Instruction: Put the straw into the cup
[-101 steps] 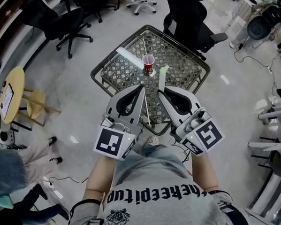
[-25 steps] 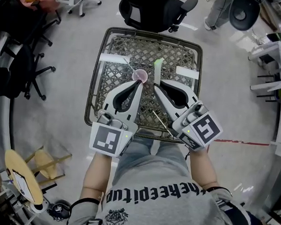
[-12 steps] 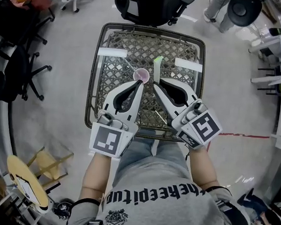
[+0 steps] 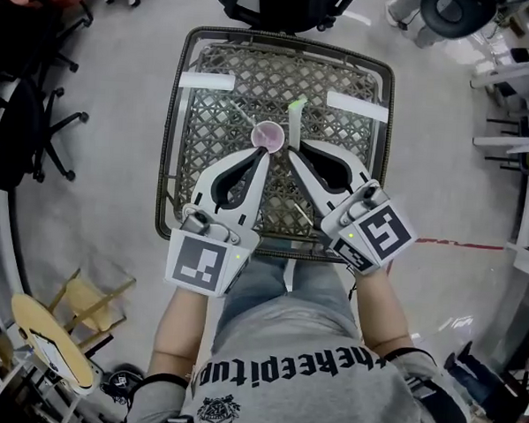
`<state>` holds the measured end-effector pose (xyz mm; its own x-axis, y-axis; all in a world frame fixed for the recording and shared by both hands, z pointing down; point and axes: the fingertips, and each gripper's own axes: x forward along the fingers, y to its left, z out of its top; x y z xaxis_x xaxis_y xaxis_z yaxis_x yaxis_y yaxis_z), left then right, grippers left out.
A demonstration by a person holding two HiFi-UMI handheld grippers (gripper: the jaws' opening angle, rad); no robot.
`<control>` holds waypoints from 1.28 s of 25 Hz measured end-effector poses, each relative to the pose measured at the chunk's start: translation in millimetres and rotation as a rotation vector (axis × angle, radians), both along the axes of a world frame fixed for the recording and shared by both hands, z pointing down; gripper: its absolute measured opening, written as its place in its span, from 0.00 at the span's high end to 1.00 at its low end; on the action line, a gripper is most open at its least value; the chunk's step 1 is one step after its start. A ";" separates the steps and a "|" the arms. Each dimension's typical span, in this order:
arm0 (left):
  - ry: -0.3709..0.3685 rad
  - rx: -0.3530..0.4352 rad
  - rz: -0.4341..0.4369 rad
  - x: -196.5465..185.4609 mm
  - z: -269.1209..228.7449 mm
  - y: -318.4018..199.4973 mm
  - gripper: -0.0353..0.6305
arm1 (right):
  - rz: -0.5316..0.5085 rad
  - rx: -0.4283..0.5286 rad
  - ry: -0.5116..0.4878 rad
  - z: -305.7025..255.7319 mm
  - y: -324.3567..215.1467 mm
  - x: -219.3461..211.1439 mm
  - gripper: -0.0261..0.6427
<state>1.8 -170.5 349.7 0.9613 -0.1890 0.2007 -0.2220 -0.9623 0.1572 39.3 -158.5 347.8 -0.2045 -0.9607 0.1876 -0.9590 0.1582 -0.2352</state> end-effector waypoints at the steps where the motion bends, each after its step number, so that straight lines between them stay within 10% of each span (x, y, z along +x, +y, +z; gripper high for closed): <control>1: -0.008 -0.004 -0.001 3.6 1.7 2.3 0.91 | 0.000 -0.004 -0.003 2.1 1.3 4.3 0.89; 32: -0.106 -0.122 -0.083 -26.6 55.7 -13.6 0.91 | 0.082 -0.072 0.016 109.5 -46.2 23.7 0.88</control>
